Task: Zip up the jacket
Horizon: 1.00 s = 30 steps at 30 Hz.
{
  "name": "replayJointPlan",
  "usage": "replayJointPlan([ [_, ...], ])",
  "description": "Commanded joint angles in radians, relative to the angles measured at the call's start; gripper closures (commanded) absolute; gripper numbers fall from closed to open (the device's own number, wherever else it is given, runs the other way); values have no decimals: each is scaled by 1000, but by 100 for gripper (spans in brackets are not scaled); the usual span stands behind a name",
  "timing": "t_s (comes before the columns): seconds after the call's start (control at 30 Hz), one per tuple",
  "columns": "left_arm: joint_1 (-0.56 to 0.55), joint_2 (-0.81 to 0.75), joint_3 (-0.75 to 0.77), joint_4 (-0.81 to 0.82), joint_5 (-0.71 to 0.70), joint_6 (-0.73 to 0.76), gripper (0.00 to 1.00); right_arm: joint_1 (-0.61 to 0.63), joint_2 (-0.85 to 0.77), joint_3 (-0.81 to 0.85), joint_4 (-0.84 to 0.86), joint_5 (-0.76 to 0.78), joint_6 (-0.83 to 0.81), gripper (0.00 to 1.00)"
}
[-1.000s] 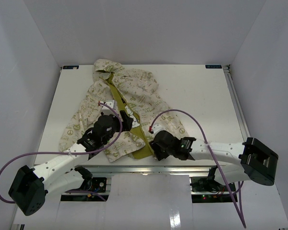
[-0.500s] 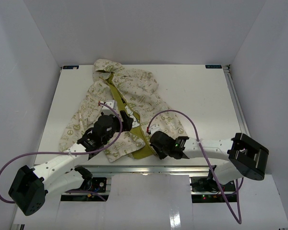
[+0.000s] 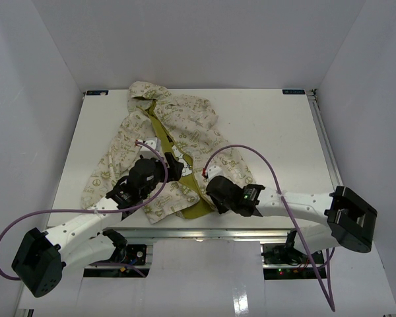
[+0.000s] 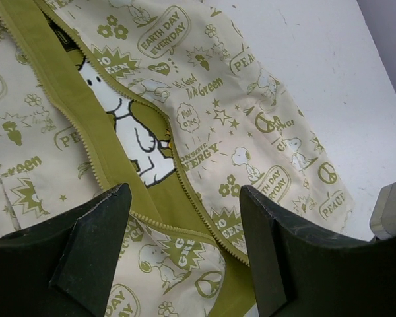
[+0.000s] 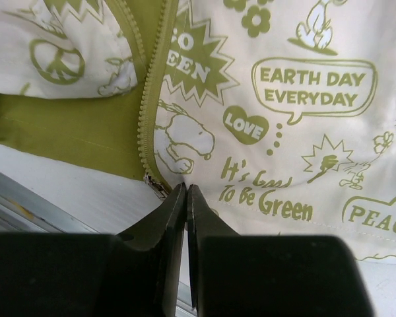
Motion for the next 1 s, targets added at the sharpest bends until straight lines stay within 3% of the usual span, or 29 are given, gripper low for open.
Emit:
replayJointPlan([
  [0.0, -6, -14, 22, -8, 129, -95, 22, 3, -61, 47, 62, 53, 0, 92],
  [0.17, -5, -105, -49, 32, 340, -186, 22, 3, -99, 0, 162, 32, 15, 92],
  [0.37, -6, -191, -117, 71, 469, -185, 25, 2, -219, -98, 316, -2, 19, 92],
  [0.57, -6, -182, -189, 158, 594, -223, 41, 0, -301, -147, 367, -24, 37, 92],
  [0.7, -6, -108, -222, 329, 717, -224, 50, -1, -325, -167, 413, -48, 55, 92],
  [0.83, -6, -46, -246, 463, 795, -241, 50, -3, -313, -170, 443, -54, 64, 92],
  [0.97, -5, -27, -246, 457, 769, -233, 43, -3, -306, -188, 479, -73, 67, 92],
])
